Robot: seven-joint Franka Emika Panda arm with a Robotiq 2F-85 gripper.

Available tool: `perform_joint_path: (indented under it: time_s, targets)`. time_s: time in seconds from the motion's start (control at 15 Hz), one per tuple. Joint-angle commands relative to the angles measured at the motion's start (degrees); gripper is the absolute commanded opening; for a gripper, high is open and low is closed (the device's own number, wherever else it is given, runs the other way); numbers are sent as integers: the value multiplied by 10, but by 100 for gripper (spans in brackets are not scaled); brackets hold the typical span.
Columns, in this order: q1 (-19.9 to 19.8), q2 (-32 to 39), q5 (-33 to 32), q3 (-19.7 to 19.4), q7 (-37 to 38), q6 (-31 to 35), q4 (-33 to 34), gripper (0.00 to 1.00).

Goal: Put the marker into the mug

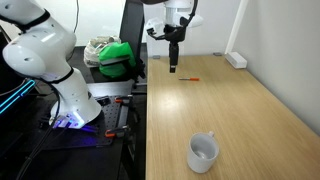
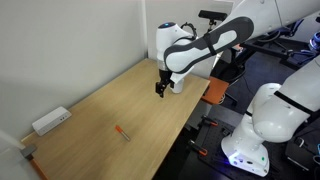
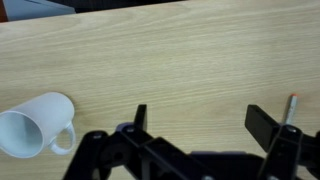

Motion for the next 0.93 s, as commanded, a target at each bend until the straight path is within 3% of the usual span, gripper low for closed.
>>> perform_joint_path:
  time_s: [0.0, 0.6, 0.87]
  targets:
    - [9, 34, 5, 18, 52, 30, 18, 100]
    - [37, 124, -44, 66, 196, 95, 66, 100]
    - [58, 175, -78, 69, 256, 112, 99, 100]
